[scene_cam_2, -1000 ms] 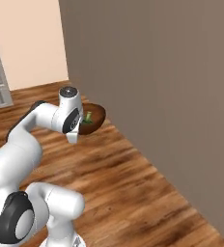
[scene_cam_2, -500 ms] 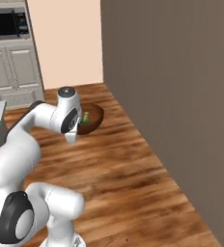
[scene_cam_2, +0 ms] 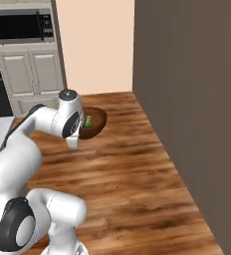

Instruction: Pick the chicken drumstick and broccoli from their plates and place them in the bowl. Then put the bowl in the fridge.

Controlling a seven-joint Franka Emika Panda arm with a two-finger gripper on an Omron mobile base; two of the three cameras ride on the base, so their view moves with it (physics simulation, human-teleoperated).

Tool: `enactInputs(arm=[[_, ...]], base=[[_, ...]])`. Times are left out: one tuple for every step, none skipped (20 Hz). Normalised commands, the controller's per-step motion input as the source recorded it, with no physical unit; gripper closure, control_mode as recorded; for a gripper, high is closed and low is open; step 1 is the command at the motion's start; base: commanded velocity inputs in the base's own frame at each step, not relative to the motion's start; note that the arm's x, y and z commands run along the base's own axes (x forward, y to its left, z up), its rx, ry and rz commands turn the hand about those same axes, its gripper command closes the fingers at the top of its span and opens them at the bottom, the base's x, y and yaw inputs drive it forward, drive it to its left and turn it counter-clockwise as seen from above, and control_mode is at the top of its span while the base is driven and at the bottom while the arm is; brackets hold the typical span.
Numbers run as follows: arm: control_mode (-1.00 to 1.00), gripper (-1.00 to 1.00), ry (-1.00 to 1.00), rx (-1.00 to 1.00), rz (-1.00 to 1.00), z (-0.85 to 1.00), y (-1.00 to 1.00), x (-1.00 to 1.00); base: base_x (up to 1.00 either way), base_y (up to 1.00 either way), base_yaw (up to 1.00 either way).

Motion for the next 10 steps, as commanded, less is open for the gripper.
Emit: enactInputs(arm=[[1.00, 1.00, 0.00, 0.00, 0.00, 0.00, 0.00, 0.00], [1.00, 1.00, 0.00, 0.00, 0.00, 0.00, 0.00, 0.00], [1.00, 1.00, 0.00, 0.00, 0.00, 0.00, 0.00, 0.00], [1.00, 1.00, 0.00, 0.00, 0.00, 0.00, 0.00, 0.00], [1.00, 1.00, 0.00, 0.00, 0.00, 0.00, 0.00, 0.00], [1.00, 1.00, 0.00, 0.00, 0.00, 0.00, 0.00, 0.00], [1.00, 1.00, 0.00, 0.00, 0.00, 0.00, 0.00, 0.00], [1.00, 1.00, 0.00, 0.00, 0.00, 0.00, 0.00, 0.00], [1.00, 1.00, 0.00, 0.00, 0.00, 0.00, 0.00, 0.00], [1.00, 1.00, 0.00, 0.00, 0.00, 0.00, 0.00, 0.00]], base=[[0.92, 0.00, 0.29], [0.92, 0.00, 0.29], [0.92, 0.00, 0.29], [0.93, 0.00, 0.28], [0.93, 0.00, 0.28], [0.93, 0.00, 0.27], [0.94, 0.00, 0.26], [0.94, 0.00, 0.26], [0.94, 0.00, 0.25], [0.94, 0.00, 0.25]])
